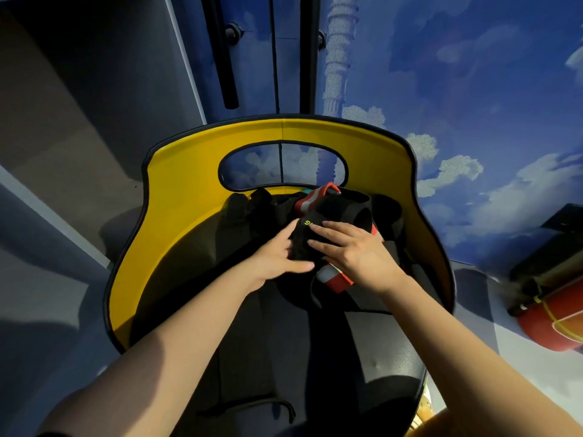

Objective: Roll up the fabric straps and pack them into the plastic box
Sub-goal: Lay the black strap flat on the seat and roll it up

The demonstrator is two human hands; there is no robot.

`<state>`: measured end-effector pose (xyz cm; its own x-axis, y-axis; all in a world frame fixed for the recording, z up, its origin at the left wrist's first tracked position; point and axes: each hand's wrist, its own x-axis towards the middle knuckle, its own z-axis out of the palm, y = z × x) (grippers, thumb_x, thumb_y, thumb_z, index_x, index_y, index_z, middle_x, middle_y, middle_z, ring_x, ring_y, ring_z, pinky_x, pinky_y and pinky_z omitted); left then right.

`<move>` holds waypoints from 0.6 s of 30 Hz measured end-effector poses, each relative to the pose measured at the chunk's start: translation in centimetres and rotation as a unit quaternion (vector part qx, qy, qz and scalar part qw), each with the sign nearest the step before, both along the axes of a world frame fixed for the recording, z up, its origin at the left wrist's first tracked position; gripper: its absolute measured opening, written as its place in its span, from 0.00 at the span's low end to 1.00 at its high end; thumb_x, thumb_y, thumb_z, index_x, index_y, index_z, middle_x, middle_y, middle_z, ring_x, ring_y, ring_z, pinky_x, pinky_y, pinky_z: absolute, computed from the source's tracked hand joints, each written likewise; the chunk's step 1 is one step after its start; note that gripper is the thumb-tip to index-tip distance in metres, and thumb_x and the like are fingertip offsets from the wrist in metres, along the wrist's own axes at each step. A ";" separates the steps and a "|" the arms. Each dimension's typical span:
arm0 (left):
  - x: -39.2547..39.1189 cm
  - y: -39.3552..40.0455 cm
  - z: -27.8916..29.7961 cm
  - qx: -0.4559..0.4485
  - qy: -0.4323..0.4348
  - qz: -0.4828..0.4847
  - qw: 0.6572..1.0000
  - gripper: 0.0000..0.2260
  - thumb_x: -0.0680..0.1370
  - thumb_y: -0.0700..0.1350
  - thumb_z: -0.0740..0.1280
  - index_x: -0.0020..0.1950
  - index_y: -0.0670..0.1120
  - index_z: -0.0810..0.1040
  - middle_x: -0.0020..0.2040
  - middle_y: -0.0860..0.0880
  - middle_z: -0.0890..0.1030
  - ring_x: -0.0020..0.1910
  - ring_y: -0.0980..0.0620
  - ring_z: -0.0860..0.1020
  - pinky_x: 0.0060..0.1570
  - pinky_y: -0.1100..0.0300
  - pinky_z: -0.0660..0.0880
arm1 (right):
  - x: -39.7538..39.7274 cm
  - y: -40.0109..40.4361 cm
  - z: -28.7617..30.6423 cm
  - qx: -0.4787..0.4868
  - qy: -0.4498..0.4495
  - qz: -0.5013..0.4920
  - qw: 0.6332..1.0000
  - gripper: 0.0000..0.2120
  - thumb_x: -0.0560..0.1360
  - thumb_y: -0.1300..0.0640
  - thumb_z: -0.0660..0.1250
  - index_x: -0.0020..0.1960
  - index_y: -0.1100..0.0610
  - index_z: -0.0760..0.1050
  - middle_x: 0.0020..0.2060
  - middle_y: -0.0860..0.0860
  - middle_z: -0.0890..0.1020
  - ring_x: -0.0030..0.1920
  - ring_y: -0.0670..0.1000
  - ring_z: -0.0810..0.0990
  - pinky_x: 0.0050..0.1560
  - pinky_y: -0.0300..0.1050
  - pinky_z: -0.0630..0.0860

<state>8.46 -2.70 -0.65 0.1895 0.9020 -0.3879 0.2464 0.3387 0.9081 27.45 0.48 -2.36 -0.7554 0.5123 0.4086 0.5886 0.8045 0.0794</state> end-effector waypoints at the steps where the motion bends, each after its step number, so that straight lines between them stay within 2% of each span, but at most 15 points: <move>1: 0.2 -0.2 -0.7 -0.003 0.019 -0.001 1.000 0.43 0.72 0.37 0.72 0.77 0.54 0.49 0.75 0.43 0.60 0.74 0.49 0.59 0.65 0.61 0.62 | -0.1 0.1 -0.5 0.007 -0.012 0.008 1.000 0.15 0.75 0.55 0.60 0.57 0.57 0.80 0.59 0.54 0.80 0.58 0.57 0.80 0.59 0.52 0.77; 3: 0.8 -0.2 -1.8 0.016 0.040 0.039 0.998 0.43 0.70 0.39 0.74 0.77 0.53 0.52 0.75 0.44 0.62 0.74 0.50 0.61 0.65 0.61 0.63 | -0.3 0.1 -1.4 0.019 -0.022 0.019 0.999 0.13 0.72 0.59 0.68 0.56 0.60 0.80 0.57 0.55 0.82 0.57 0.57 0.80 0.59 0.51 0.77; 4: 1.0 -0.1 -2.3 0.027 0.048 0.056 0.997 0.42 0.70 0.40 0.75 0.76 0.53 0.55 0.74 0.44 0.63 0.73 0.50 0.63 0.65 0.61 0.63 | -0.4 0.0 -1.5 0.008 -0.017 0.009 1.000 0.16 0.69 0.61 0.73 0.56 0.60 0.80 0.54 0.55 0.83 0.56 0.57 0.81 0.57 0.50 0.78; 7: 1.3 0.2 -3.0 0.050 0.101 0.054 0.992 0.39 0.69 0.45 0.76 0.75 0.53 0.59 0.74 0.45 0.64 0.73 0.50 0.62 0.65 0.59 0.63 | -0.1 -0.2 -1.7 -0.027 0.007 -0.034 0.999 0.20 0.62 0.63 0.76 0.54 0.59 0.81 0.46 0.54 0.85 0.46 0.55 0.85 0.38 0.46 0.82; 9: 1.3 0.2 -3.2 0.052 0.112 0.052 0.991 0.37 0.70 0.45 0.75 0.75 0.53 0.61 0.74 0.44 0.64 0.74 0.51 0.61 0.66 0.58 0.63 | -0.2 -0.5 -1.9 -0.048 0.020 -0.055 0.997 0.20 0.62 0.63 0.74 0.54 0.58 0.80 0.42 0.53 0.85 0.37 0.54 0.85 0.25 0.43 0.78; 10: 1.3 0.1 -3.3 0.055 0.114 0.052 0.991 0.36 0.70 0.45 0.75 0.74 0.53 0.61 0.74 0.44 0.65 0.74 0.51 0.61 0.66 0.58 0.63 | -0.2 -0.6 -1.9 -0.058 0.026 -0.064 0.996 0.20 0.63 0.62 0.74 0.55 0.58 0.80 0.40 0.52 0.85 0.34 0.54 0.84 0.22 0.43 0.76; 13: 1.6 -0.1 -3.5 0.068 0.130 0.050 0.988 0.34 0.70 0.45 0.75 0.73 0.52 0.64 0.72 0.47 0.67 0.73 0.51 0.63 0.64 0.61 0.63 | -0.3 -0.7 -2.1 -0.070 0.033 -0.085 0.993 0.17 0.66 0.57 0.71 0.54 0.56 0.81 0.38 0.51 0.85 0.31 0.54 0.83 0.21 0.44 0.74; 16: 2.0 -0.6 -3.8 0.073 0.128 0.072 0.986 0.31 0.71 0.45 0.75 0.71 0.52 0.67 0.71 0.49 0.69 0.72 0.52 0.64 0.60 0.64 0.62 | -0.6 -0.8 -2.0 -0.080 0.051 -0.114 0.989 0.14 0.70 0.53 0.62 0.53 0.54 0.81 0.36 0.50 0.85 0.31 0.55 0.83 0.22 0.46 0.75; 18: 2.1 -0.7 -3.9 0.075 0.124 0.079 0.986 0.30 0.71 0.45 0.74 0.71 0.52 0.67 0.71 0.49 0.68 0.72 0.52 0.63 0.59 0.64 0.62 | -1.0 -0.8 -2.0 -0.104 0.075 -0.139 0.982 0.17 0.73 0.51 0.57 0.53 0.52 0.81 0.36 0.52 0.85 0.33 0.57 0.83 0.26 0.48 0.76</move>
